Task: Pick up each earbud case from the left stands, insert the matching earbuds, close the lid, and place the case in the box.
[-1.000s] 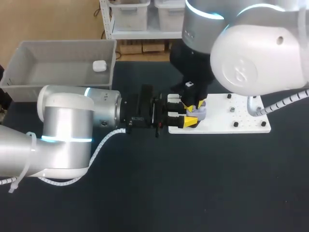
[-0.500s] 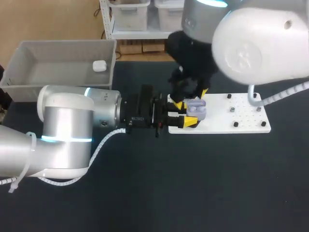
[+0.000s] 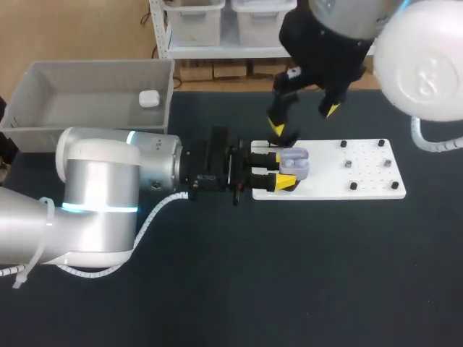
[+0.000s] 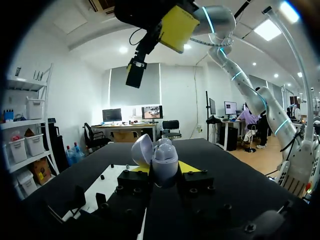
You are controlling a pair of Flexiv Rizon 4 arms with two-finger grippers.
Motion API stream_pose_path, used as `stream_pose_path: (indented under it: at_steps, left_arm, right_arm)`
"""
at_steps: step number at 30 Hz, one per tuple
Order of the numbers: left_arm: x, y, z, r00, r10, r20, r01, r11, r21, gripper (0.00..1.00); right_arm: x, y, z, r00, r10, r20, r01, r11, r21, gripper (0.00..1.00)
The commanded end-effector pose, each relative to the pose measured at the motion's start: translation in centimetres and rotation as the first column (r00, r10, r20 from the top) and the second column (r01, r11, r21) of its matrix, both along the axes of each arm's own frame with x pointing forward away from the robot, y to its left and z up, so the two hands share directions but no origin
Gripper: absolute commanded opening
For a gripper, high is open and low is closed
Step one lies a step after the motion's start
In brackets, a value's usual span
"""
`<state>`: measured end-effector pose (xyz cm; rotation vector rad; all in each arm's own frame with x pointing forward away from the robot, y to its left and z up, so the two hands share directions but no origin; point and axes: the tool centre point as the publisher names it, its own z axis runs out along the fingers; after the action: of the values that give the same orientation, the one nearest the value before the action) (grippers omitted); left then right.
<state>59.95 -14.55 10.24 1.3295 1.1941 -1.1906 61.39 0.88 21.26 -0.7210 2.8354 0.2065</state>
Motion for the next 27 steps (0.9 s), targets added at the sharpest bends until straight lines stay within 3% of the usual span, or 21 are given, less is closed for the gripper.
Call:
stream_pose_path:
  at_steps: [1, 12, 22, 27]
  left_arm:
    - [-0.1, 0.0, -0.1, 1.000, 0.006, 0.003, -0.006, 1.000, -0.003, 0.00]
    - [-0.1, 0.0, -0.1, 1.000, 0.006, 0.003, -0.006, 1.000, -0.003, 0.00]
    - [-0.1, 0.0, -0.1, 1.000, 0.006, 0.003, -0.006, 1.000, -0.003, 0.00]
    - [-0.1, 0.0, -0.1, 1.000, 0.006, 0.003, -0.006, 1.000, -0.003, 0.00]
  right_arm:
    - [-0.3, -0.7, 0.9, 0.998, -0.015, 0.059, 0.013, 1.000, 0.028, 1.00]
    - [0.6, -1.1, 2.1, 0.995, -0.036, 0.095, 0.034, 0.999, 0.031, 1.00]
    - [1.3, -1.9, 1.9, 0.985, -0.119, 0.121, 0.114, 0.992, 0.051, 1.00]
    - [1.9, -2.1, 0.9, 0.980, -0.157, 0.123, 0.156, 0.988, 0.020, 1.00]
